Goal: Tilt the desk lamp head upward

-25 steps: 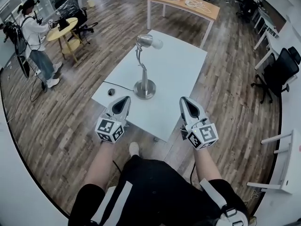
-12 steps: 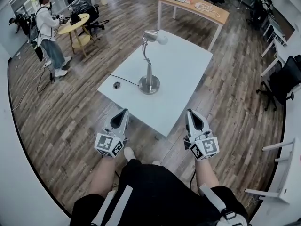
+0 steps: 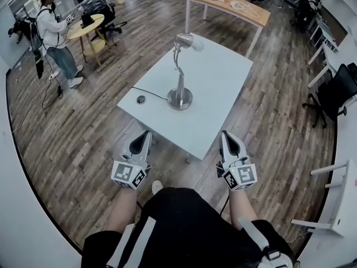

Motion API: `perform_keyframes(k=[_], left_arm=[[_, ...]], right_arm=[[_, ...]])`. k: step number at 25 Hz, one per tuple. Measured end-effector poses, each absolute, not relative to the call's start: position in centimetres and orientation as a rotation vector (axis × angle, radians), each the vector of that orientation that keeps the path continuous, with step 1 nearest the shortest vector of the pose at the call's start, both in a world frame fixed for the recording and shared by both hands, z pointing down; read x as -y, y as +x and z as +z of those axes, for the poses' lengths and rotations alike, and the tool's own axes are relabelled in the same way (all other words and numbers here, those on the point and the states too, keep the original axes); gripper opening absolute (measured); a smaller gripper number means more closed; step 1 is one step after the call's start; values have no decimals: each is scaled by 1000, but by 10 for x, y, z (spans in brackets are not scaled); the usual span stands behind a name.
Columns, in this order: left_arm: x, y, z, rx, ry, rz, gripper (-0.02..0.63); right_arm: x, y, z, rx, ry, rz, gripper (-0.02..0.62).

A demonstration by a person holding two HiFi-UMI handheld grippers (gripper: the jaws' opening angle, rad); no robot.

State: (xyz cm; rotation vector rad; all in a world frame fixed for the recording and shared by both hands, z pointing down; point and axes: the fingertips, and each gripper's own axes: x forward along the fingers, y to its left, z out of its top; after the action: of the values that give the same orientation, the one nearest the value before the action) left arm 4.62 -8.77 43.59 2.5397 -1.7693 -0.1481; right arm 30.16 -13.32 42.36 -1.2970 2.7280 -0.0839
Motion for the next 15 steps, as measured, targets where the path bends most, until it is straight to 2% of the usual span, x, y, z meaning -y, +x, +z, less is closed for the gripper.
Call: perform_keyframes(k=[15], left_arm=[[92, 35, 437, 1728, 2566, -130, 3]], right_arm=[[134, 279, 418, -2724, -1288, -80, 3]])
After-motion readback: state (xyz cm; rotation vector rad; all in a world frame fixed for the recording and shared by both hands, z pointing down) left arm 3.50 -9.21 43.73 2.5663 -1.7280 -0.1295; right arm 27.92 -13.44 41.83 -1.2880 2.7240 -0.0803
